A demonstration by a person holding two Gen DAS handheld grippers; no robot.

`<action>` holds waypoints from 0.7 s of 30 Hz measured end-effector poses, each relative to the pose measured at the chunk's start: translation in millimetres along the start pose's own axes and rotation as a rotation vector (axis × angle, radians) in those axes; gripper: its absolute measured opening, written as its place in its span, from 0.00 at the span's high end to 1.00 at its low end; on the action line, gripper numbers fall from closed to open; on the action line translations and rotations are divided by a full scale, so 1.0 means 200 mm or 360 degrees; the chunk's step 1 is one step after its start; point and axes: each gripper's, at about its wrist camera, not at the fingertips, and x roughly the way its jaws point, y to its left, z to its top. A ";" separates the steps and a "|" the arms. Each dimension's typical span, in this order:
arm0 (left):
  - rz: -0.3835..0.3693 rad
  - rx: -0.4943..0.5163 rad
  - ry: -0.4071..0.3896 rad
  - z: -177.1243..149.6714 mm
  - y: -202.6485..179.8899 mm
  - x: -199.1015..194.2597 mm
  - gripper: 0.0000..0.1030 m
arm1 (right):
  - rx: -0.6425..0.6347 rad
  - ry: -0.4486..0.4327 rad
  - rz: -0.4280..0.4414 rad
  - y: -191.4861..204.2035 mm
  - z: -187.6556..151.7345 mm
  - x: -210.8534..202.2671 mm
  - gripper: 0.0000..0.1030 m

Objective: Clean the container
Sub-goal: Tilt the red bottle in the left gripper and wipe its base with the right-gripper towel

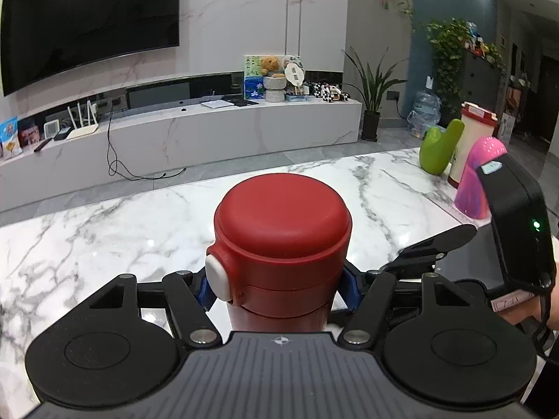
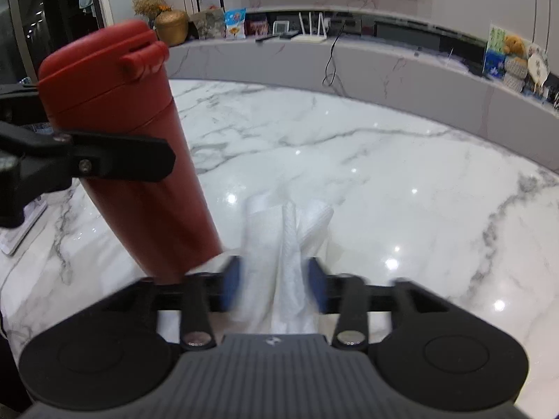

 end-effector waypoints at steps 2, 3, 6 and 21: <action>0.0007 -0.0007 -0.0005 0.00 0.00 0.00 0.39 | -0.0012 -0.0010 -0.0005 -0.01 0.01 -0.01 0.47; 0.0013 -0.0010 -0.0012 0.00 0.00 0.00 0.39 | -0.0012 -0.0009 -0.0005 -0.01 0.01 -0.01 0.47; 0.0029 -0.0050 -0.0057 0.03 0.02 -0.03 0.39 | -0.0002 -0.0004 0.0010 -0.01 0.00 0.01 0.47; 0.0097 -0.0278 -0.0307 0.14 0.10 -0.09 0.40 | -0.0152 0.0035 -0.0016 0.06 -0.01 0.11 0.78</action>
